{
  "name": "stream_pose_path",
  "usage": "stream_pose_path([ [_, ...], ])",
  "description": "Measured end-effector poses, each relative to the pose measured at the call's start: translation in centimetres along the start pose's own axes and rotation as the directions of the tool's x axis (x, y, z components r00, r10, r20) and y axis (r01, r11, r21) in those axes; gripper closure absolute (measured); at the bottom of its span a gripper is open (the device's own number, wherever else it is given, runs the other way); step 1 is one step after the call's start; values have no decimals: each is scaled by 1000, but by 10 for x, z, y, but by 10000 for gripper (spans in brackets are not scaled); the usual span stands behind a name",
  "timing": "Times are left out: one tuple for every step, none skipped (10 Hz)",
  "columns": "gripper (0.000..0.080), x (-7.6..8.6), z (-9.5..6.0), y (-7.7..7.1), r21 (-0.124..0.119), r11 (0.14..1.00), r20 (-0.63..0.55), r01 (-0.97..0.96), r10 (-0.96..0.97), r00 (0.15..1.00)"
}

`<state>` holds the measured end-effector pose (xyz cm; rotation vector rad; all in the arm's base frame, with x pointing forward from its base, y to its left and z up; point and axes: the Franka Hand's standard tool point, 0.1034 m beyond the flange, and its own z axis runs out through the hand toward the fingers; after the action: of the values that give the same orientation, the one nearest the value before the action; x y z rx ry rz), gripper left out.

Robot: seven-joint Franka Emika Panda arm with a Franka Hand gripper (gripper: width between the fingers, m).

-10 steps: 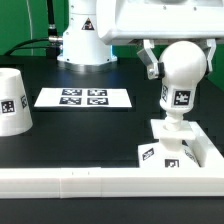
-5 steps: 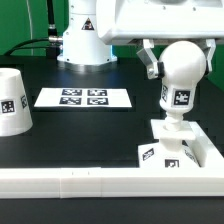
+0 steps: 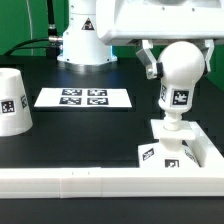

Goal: Assemble lamp

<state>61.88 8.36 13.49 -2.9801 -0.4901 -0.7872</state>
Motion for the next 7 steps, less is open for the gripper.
stream_pose_path([
  [222,-3,1,-1,1,1000,5,0,0,1000],
  [222,-6,2,-2,2,1000,9,1,-1,1000],
  [222,-7,2,-2,3,1000,11,0,0,1000],
  [222,-8,4,-2,4,1000,14,0,0,1000],
  [221,-7,6,-2,4,1000,15,-1,1,1000],
  [222,-7,9,-2,5,1000,17,-2,2,1000],
  [222,-8,11,-2,6,1000,20,-2,2,1000],
])
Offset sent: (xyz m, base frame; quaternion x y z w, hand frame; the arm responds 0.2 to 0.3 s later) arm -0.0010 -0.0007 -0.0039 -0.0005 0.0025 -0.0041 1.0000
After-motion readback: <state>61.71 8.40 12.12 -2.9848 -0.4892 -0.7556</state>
